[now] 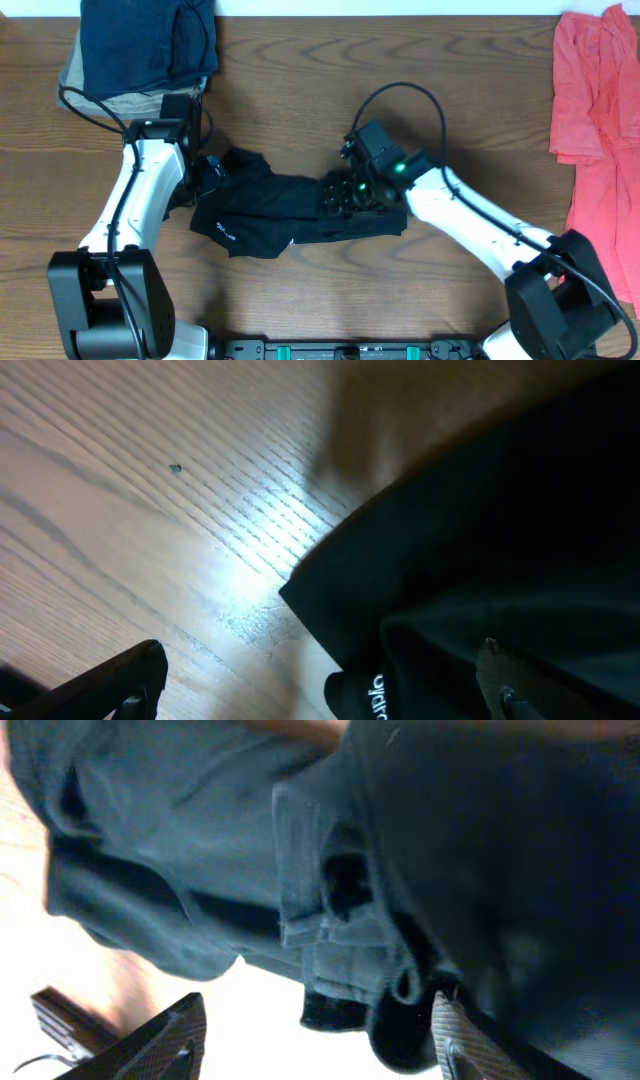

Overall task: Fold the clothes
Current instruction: 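Fold the strip's right end leftward with the right gripper toward the left gripper, then press the folded right end down, open the right gripper and withdraw right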

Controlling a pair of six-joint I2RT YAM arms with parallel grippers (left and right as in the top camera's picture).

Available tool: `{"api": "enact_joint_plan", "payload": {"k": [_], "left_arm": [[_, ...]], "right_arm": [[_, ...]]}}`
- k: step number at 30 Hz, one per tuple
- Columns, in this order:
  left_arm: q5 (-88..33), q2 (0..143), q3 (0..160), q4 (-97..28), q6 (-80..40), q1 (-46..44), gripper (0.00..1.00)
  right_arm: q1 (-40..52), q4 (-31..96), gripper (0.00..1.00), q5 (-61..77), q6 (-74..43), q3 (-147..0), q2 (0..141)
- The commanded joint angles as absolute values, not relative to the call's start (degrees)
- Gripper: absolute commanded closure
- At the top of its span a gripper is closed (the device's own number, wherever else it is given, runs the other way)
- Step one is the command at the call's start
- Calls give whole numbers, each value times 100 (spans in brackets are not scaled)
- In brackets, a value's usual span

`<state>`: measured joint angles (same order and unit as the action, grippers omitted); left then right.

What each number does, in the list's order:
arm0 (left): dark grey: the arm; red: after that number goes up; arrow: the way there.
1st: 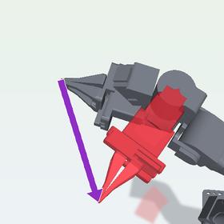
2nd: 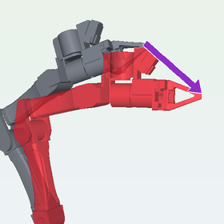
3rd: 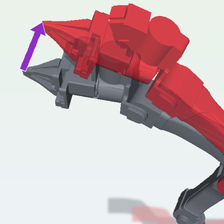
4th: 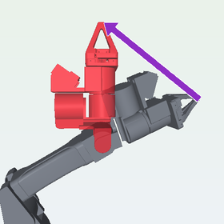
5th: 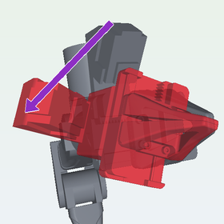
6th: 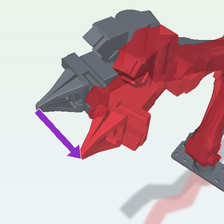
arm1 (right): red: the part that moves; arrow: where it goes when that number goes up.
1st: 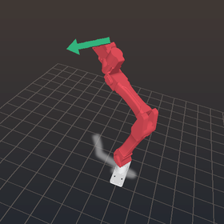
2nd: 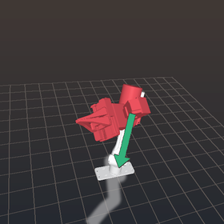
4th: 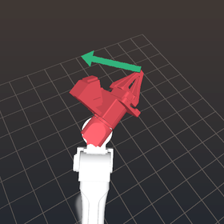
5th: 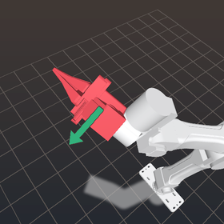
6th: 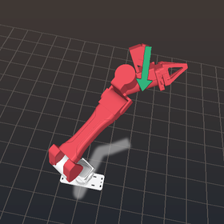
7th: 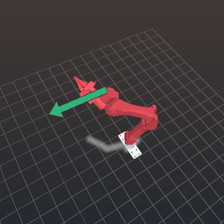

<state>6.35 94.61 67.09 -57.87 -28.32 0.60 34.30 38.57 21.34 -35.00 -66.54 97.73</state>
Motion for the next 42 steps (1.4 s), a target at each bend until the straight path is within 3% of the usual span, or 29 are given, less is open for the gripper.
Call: {"api": "enact_joint_plan", "payload": {"k": [1,4,6,9,11,24,27,31,42], "left_arm": [[644,9485,6608,-5778,-2840,58,0],[642,9485,6584,-5756,-2840,58,0],[644,9485,6584,-5756,-2840,58,0],[642,9485,6584,-5756,-2840,58,0],[642,9485,6584,-5758,-2840,58,0],[642,9485,6584,-5769,-2838,58,0],[642,9485,6584,-5778,-2838,58,0],[642,9485,6584,-5771,-2840,58,0],[642,9485,6584,-5756,-2840,58,0]], "right_arm": [[3142,4235,26,2268,-2943,-7168,9448],[2884,4595,20,2270,-2731,-7404,9406],[2746,4661,20,2261,-2707,-7422,9406],[2663,4683,37,2018,-2714,-7314,9445],[2698,4665,43,1907,-2718,-7177,9511],[3430,3701,47,2126,-3092,-6683,10438],[3498,3651,61,2126,-3127,-6683,10582],[3533,3535,99,2126,-3190,-6700,10573],[3651,3369,99,2303,-3389,-6792,10578]]}}
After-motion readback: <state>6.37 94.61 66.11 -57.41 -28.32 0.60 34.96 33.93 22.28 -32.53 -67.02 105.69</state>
